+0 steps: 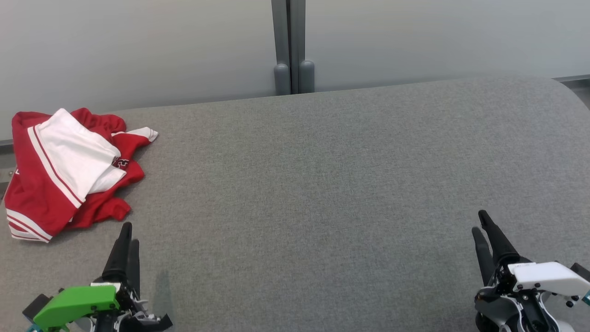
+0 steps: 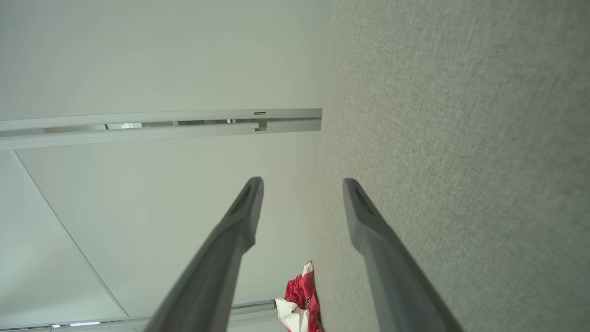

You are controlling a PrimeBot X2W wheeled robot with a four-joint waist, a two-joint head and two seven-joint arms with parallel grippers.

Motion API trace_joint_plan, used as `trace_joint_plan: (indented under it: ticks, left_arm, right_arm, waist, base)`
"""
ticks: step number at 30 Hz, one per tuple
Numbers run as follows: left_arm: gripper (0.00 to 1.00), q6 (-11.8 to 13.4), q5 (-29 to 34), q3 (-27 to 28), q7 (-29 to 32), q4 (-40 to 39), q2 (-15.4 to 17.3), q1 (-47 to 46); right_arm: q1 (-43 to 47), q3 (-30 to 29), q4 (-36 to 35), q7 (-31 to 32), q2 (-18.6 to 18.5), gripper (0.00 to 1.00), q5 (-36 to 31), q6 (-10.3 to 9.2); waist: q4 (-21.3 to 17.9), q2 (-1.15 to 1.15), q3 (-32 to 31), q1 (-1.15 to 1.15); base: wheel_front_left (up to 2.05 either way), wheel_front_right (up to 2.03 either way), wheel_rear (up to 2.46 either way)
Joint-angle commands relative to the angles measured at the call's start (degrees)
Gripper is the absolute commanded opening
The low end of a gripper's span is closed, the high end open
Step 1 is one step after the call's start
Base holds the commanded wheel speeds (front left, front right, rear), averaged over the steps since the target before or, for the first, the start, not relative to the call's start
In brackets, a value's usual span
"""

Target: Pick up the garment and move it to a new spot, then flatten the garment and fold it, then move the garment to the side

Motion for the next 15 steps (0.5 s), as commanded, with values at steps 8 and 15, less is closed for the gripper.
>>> trace_joint_plan:
  ticks: [8, 15]
  left_arm:
    - [1.00, -0.01, 0.90, -2.32, -2.09, -0.38, -0.05, 1.12]
    - [1.00, -0.03, 2.77, -3.49, -3.95, -1.45, 0.01, 1.70]
  right_arm:
    - [1.00, 1.39, 0.08, -2.10, 0.05, 1.00, -0.92, 0.00]
    - [1.43, 1.65, -0.05, -3.97, -0.04, 1.00, -3.47, 0.00]
  waist:
    - [0.00, 0.00, -0.16, 0.00]
    - [0.02, 0.00, -0.33, 0.00]
  base:
    - [0.00, 0.00, 0.00]
    - [0.00, 0.00, 0.00]
